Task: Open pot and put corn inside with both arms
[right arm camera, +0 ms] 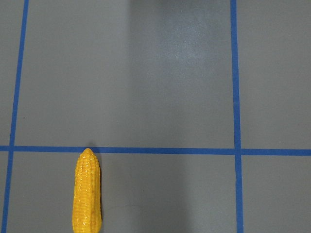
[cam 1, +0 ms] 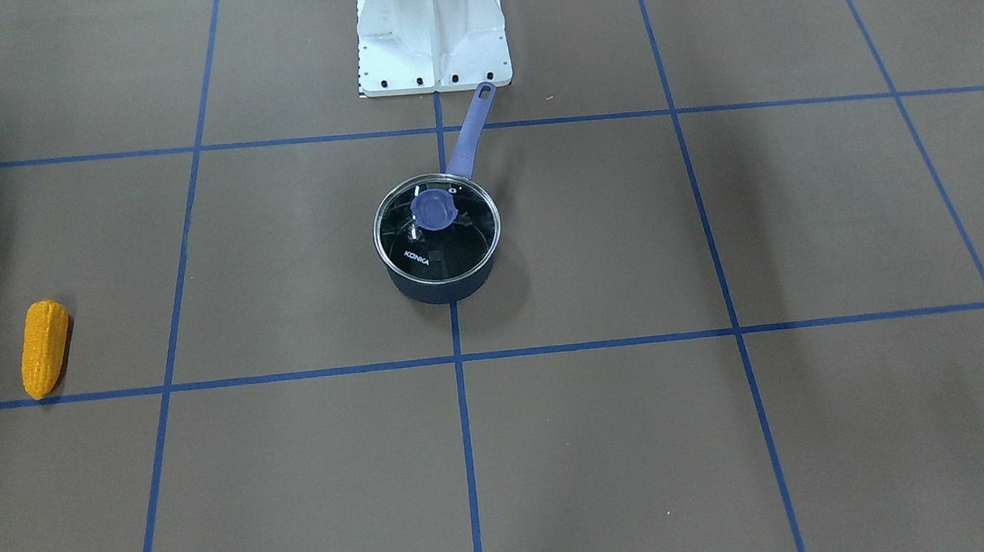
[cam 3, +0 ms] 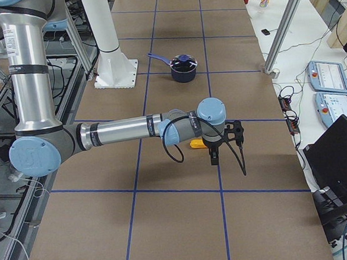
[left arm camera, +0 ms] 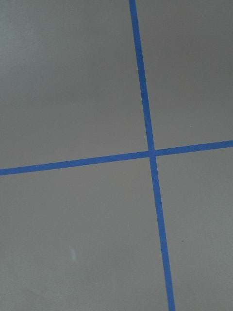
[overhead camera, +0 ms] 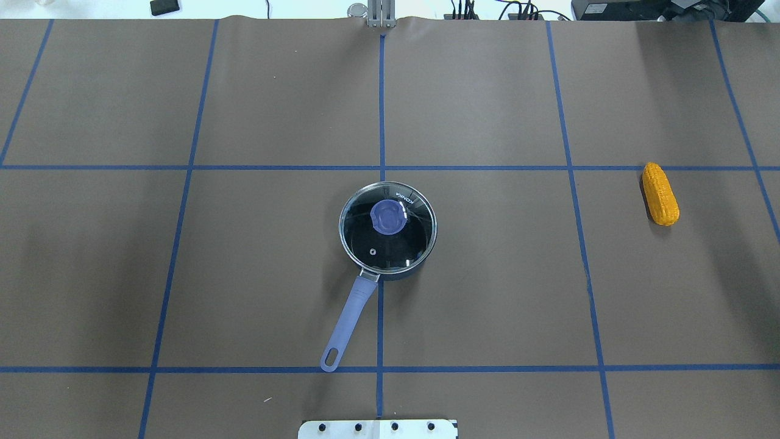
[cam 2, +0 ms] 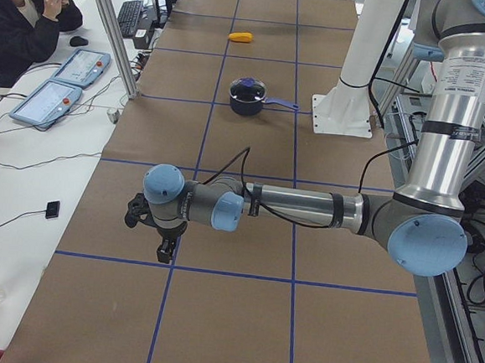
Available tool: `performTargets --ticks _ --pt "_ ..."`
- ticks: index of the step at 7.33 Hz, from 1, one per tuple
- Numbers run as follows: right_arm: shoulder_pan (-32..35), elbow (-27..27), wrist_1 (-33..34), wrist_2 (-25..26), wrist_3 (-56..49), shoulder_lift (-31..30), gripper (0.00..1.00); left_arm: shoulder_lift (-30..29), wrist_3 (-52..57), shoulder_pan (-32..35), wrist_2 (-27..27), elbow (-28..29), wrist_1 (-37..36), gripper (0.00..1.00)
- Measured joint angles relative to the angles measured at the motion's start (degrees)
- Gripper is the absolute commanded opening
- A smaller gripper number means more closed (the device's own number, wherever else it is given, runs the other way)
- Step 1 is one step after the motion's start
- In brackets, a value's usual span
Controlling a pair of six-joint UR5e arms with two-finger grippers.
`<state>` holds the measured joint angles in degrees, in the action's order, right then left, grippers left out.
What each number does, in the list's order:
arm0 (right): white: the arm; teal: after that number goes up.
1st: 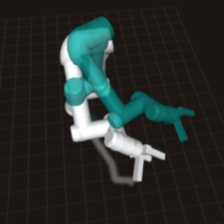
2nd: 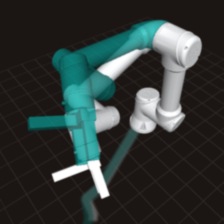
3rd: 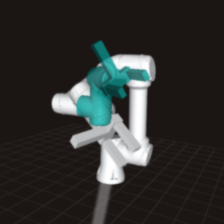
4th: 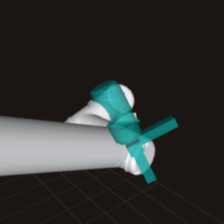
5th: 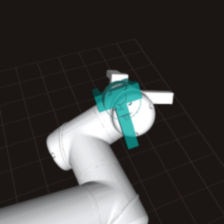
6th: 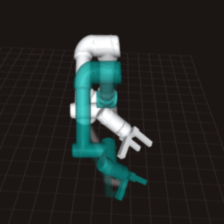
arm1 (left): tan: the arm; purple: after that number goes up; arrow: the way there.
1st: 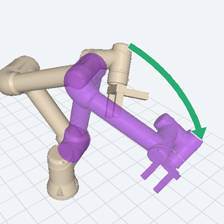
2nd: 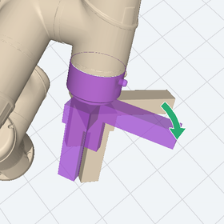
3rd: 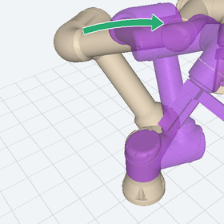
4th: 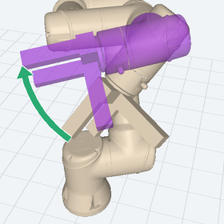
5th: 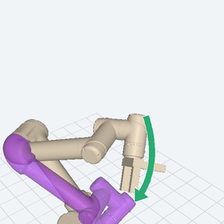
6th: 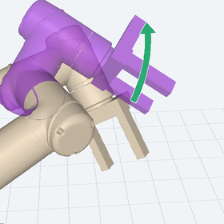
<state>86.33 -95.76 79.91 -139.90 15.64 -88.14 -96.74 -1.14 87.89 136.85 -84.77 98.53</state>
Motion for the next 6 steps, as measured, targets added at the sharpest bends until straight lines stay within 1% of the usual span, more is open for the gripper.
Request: performTargets --ticks 4,5,6 --pt "-0.1 0.2 -0.1 1.2 0.7 1.4 1.00 -0.1 -0.6 0.0 0.1 -0.6 0.0 0.98" --pt "-0.1 0.8 -0.2 1.2 2.4 1.8 1.00 -0.7 -3.2 -0.1 0.1 -1.2 0.0 0.98" --pt "-0.3 1.5 -0.3 0.4 4.2 2.3 1.00 -2.0 -8.5 -0.9 0.1 -2.8 0.0 0.98"
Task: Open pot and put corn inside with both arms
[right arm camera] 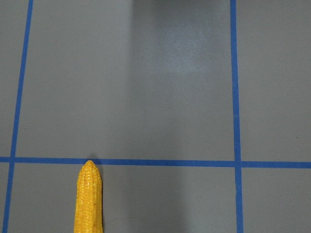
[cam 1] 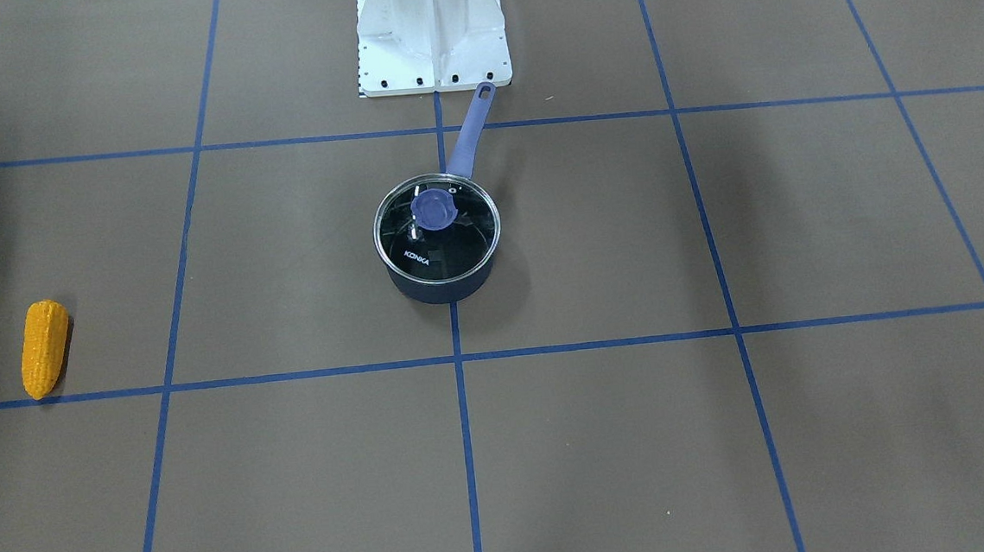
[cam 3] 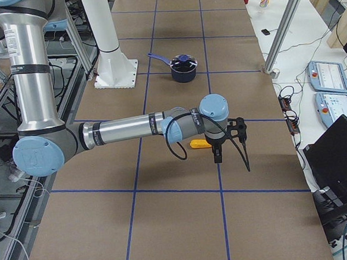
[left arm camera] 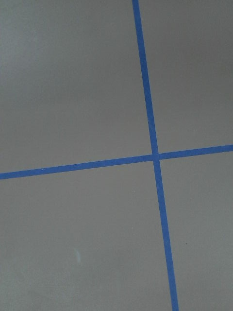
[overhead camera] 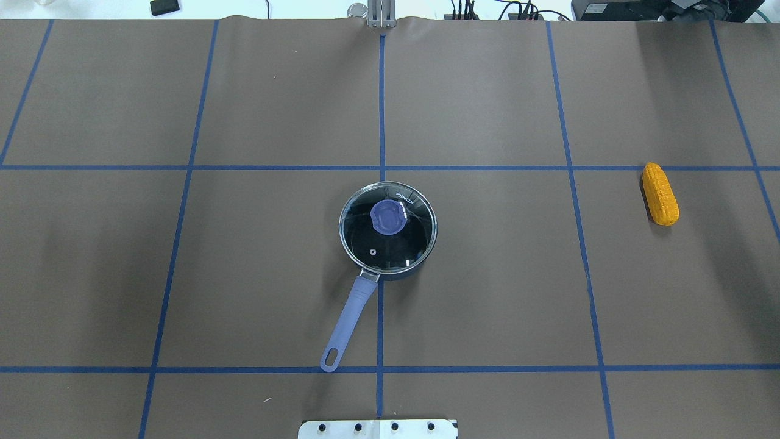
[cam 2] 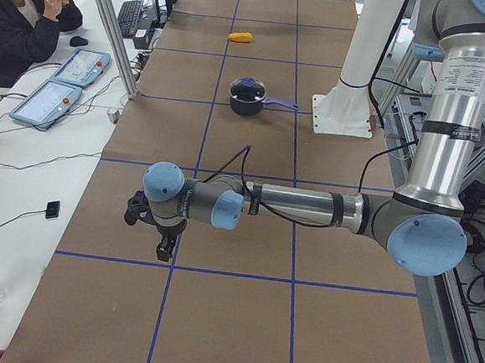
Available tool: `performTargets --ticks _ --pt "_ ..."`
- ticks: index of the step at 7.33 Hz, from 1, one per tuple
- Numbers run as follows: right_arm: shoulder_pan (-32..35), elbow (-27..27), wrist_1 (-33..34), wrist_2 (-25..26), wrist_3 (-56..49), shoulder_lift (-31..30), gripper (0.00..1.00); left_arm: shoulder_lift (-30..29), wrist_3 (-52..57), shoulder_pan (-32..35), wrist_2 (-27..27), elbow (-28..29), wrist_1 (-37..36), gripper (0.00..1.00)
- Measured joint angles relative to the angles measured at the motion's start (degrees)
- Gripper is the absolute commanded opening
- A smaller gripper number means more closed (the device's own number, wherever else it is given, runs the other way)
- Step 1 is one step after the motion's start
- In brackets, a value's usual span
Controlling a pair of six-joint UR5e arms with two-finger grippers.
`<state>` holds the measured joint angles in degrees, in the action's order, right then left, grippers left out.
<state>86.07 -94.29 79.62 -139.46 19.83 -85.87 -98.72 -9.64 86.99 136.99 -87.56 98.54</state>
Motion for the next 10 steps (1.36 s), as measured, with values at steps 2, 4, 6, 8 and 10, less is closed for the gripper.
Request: performTargets --ticks 2,4,6,8,10 --pt "-1.6 1.1 0.1 -2.3 1.4 2.4 1.00 -2.7 -14.9 -5.9 -0.1 -5.5 -0.3 0.98" --pt "-2.7 1.8 -1.7 -3.7 2.3 3.2 1.00 -6.2 -29.7 -13.7 -0.4 -10.6 -0.5 0.98" --pt "-3.3 2.2 -3.2 -3.8 3.0 3.9 1.00 -12.5 -41.5 -22.2 -3.1 -13.6 -0.5 0.97" --pt "-3.7 2.1 -3.6 -3.7 3.3 4.5 1.00 -17.7 -48.0 -30.4 -8.4 -16.6 0.0 0.97" --pt "-4.7 1.7 -4.1 -3.0 5.4 4.9 1.00 -22.4 -53.9 -36.0 -13.4 -17.6 0.3 0.98"
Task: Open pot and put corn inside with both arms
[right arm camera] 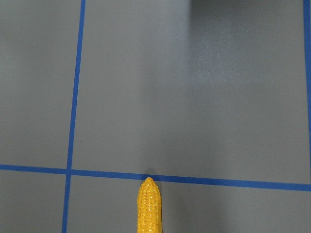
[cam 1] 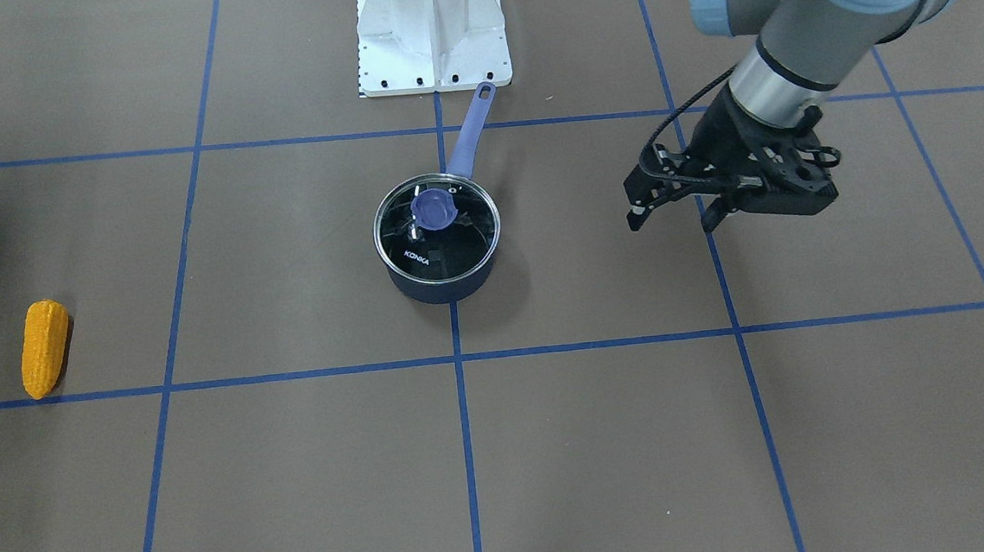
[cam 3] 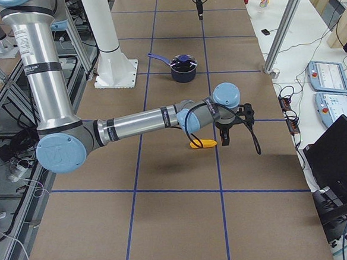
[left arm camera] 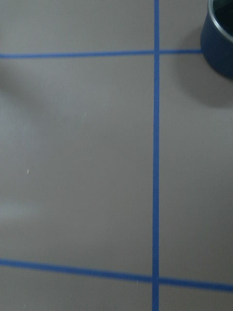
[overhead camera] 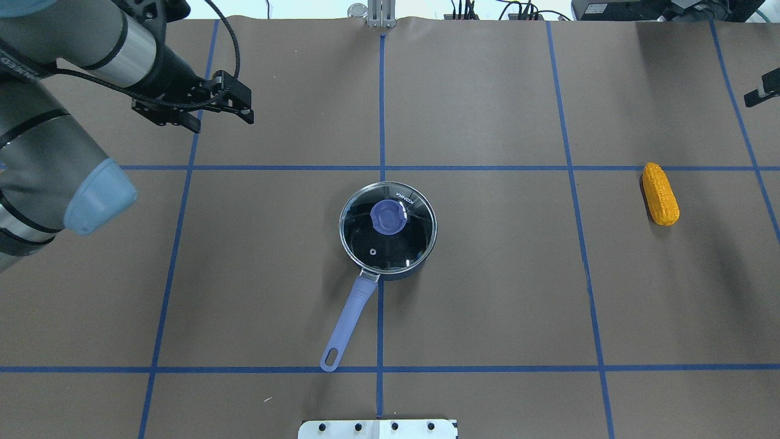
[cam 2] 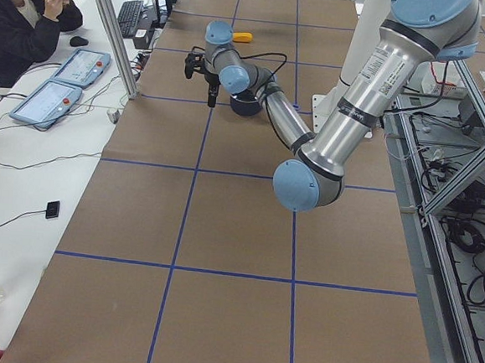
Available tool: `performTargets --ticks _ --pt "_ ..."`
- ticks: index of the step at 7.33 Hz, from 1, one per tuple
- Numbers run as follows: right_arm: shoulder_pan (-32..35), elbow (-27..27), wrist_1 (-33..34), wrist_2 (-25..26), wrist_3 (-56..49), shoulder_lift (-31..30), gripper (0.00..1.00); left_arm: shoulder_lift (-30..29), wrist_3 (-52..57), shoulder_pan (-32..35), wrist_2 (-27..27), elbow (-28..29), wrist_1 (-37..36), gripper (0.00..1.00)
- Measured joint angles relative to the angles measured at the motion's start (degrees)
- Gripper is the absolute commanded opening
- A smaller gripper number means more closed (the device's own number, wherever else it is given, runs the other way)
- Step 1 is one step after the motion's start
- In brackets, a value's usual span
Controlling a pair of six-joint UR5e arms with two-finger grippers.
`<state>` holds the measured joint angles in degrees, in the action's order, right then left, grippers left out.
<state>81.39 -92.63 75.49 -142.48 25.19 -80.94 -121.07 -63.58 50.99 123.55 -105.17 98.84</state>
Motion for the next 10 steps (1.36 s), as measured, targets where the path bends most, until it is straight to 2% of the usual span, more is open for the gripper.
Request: performTargets --ticks 2,4,6,8,10 --pt "-2.7 -0.2 -1.3 3.4 4.2 1.6 1.00 -4.6 -3.6 -7.0 -9.8 -0.8 -4.8 0.98" --pt "-5.5 -0.2 -1.6 5.4 5.7 2.9 1.00 -12.4 -4.2 -9.6 -11.2 -0.7 -15.4 0.97" --pt "-8.3 -0.1 -1.6 6.5 5.9 3.2 1.00 -18.9 -4.4 -12.3 -11.8 1.9 -21.5 0.97" --pt "-11.1 1.4 -1.7 9.1 5.4 3.1 1.00 -22.8 -6.0 -17.0 -15.3 6.1 -22.5 0.98" --pt "-12.7 2.7 -1.8 10.1 4.7 2.7 1.00 -24.2 -7.8 -20.8 -18.5 8.1 -22.2 0.97"
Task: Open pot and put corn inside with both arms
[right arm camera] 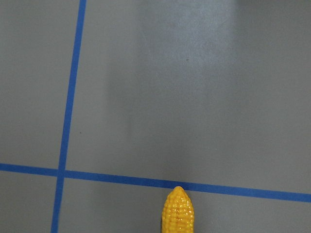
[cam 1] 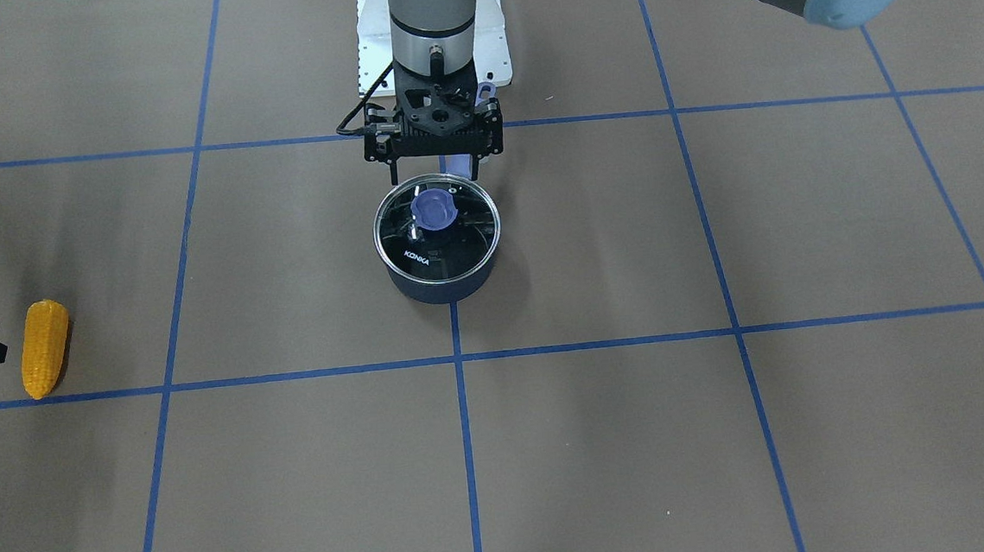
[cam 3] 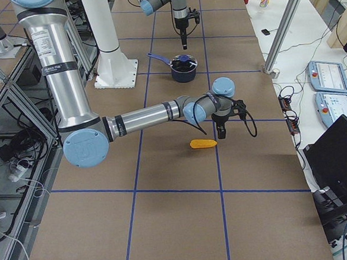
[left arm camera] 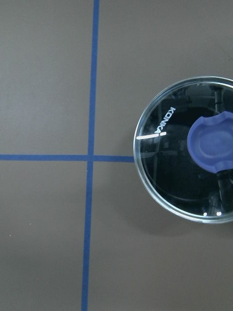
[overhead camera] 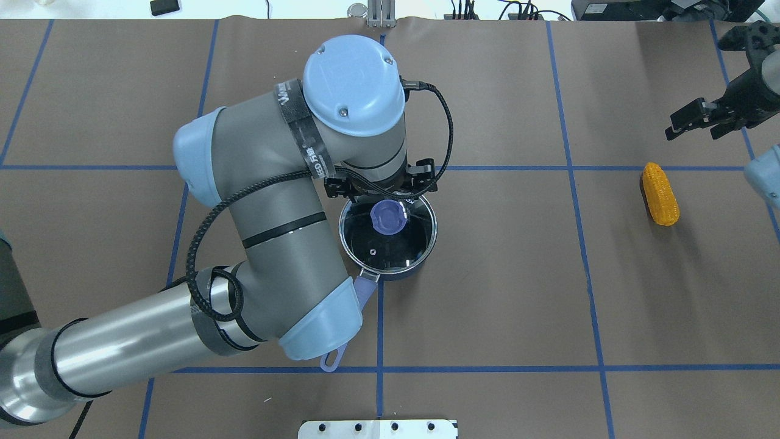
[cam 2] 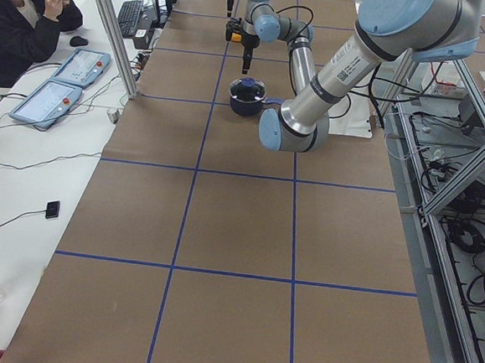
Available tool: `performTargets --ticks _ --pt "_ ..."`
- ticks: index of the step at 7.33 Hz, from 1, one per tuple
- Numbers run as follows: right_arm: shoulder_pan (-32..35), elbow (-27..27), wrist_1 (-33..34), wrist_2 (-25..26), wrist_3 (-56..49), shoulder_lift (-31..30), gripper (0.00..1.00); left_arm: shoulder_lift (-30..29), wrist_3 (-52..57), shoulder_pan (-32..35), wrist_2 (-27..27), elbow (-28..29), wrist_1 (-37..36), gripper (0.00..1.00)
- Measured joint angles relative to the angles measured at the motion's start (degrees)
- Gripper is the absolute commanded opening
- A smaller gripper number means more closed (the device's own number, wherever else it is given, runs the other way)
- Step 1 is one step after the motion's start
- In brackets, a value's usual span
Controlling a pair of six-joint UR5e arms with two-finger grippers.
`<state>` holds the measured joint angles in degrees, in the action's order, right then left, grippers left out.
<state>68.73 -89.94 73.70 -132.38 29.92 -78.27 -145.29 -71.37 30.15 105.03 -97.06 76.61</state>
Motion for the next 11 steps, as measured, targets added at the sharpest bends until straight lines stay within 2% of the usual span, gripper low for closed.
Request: performTargets --ticks 5,8,9,11 --pt "-3.1 3.2 -7.2 0.2 0.4 -2.0 1.00 0.0 1.4 -2.2 -0.6 7.2 4.2 0.95" --pt "-3.2 3.4 -7.8 0.2 0.6 -1.9 1.00 0.1 3.5 -2.3 -0.2 9.0 6.0 0.93" --pt "-3.2 3.4 -7.9 0.1 0.7 -1.7 1.00 0.3 3.9 -2.3 -0.2 9.3 6.1 0.87" --pt "-3.2 3.3 -7.9 0.0 0.7 -1.6 1.00 0.4 4.3 -2.2 -0.2 9.4 6.3 0.61"
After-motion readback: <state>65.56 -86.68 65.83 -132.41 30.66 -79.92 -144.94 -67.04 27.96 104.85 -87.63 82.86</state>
